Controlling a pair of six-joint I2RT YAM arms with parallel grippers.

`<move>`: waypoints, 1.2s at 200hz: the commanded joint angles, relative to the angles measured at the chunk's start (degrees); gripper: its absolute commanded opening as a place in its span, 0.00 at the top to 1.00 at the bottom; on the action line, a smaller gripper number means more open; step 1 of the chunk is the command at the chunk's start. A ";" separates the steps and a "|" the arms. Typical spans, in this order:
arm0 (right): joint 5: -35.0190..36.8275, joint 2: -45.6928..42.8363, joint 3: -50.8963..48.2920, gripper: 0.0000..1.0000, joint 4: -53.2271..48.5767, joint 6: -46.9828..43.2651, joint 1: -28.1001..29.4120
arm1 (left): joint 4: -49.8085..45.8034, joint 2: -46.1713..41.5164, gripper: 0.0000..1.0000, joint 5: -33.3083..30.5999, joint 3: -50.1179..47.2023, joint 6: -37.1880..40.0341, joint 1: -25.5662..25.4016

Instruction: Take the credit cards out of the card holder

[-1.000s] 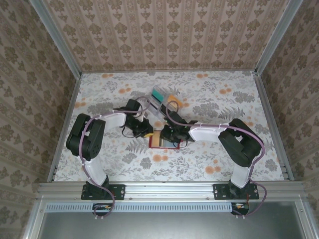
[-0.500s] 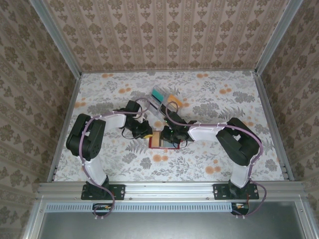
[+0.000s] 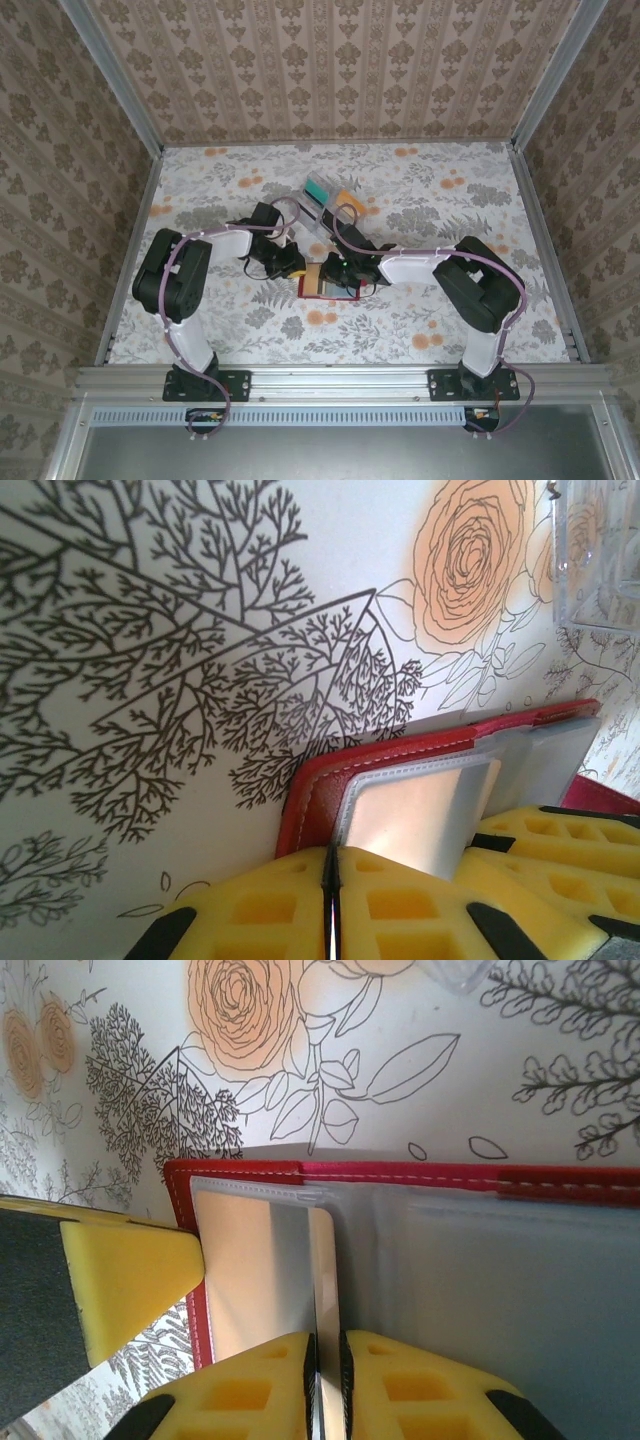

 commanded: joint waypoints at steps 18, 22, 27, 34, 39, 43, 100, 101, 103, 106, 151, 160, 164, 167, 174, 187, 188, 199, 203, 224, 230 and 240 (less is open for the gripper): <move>-1.94 -2.22 -1.26 0.84 3.26 0.87 -0.03 | -0.09 1.46 0.89 -1.38 -1.59 0.16 -0.31; -1.72 -2.21 -1.40 0.85 3.23 0.97 -0.09 | -0.09 1.46 0.89 -1.39 -1.54 0.16 -0.34; -1.55 -2.37 -1.59 0.86 3.34 0.93 0.01 | -0.10 1.47 0.89 -1.39 -1.69 0.16 -0.36; -1.32 -2.48 -1.86 0.87 3.50 0.93 -0.01 | -0.11 1.46 0.89 -1.38 -1.63 0.16 -0.31; -1.23 -2.55 -1.98 0.87 3.61 1.07 -0.04 | -0.05 1.46 0.89 -1.35 -1.64 0.21 -0.33; -1.18 -2.63 -2.14 0.87 3.58 1.01 -0.10 | -0.16 1.50 0.89 -1.45 -1.63 0.17 -0.35; -0.47 -2.81 -1.88 0.92 2.22 0.60 -0.05 | -0.81 1.86 0.89 -2.28 -1.48 0.35 -0.34; -0.38 -2.86 -1.80 0.92 2.11 0.58 -0.05 | -0.81 1.83 0.89 -2.30 -1.50 0.35 -0.32; -0.21 -2.89 -1.74 0.92 1.78 0.58 -0.05 | -0.84 1.82 0.89 -2.31 -1.49 0.34 -0.37; 0.07 -2.97 -1.77 0.93 1.40 0.50 -0.05 | -0.92 1.81 0.89 -2.43 -1.52 0.40 -0.32; 3.23 -3.69 -3.62 0.95 -1.80 1.54 -0.59 | -2.18 0.16 0.75 -3.97 -1.60 0.58 -0.34; 3.77 -4.04 -4.19 0.95 -1.87 1.75 -0.65 | -2.19 -0.01 0.75 -4.04 -1.66 0.54 -0.33; 3.90 -4.17 -4.43 0.95 -1.95 1.76 -0.66 | -2.22 -0.03 0.75 -4.07 -1.67 0.55 -0.38; 4.04 -4.28 -4.67 0.95 -1.96 1.73 -0.67 | -2.16 0.03 0.75 -4.02 -1.69 0.52 -0.39; 4.33 -4.55 -4.97 0.95 -1.95 1.86 -0.75 | -2.11 -0.03 0.75 -4.03 -1.62 0.51 -0.32; 4.68 -4.70 -5.15 0.94 -2.19 1.86 -0.80 | -2.00 0.16 0.76 -3.81 -1.61 0.56 -0.30; 4.70 -4.68 -5.15 0.94 -2.20 1.82 -0.86 | -1.98 0.15 0.76 -3.76 -1.61 0.54 -0.30; 4.71 -4.84 -5.10 0.94 -2.21 1.73 -0.84 | -2.12 0.25 0.77 -3.75 -1.53 0.51 -0.30; 4.61 -4.76 -5.08 0.94 -2.20 1.64 -0.84 | -2.09 0.23 0.77 -3.63 -1.44 0.60 -0.35; 3.81 -4.19 -4.51 0.93 -1.85 1.45 -0.84 | -1.93 -0.37 0.79 -3.09 -1.12 0.78 -0.30; 3.41 -3.98 -4.36 0.93 -1.72 1.35 -0.88 | -1.85 -0.87 0.79 -2.75 -0.94 0.79 -0.38; 3.15 -3.78 -4.06 0.93 -1.76 1.20 -0.84 | -2.02 -2.10 0.79 -2.34 -0.40 0.83 -0.38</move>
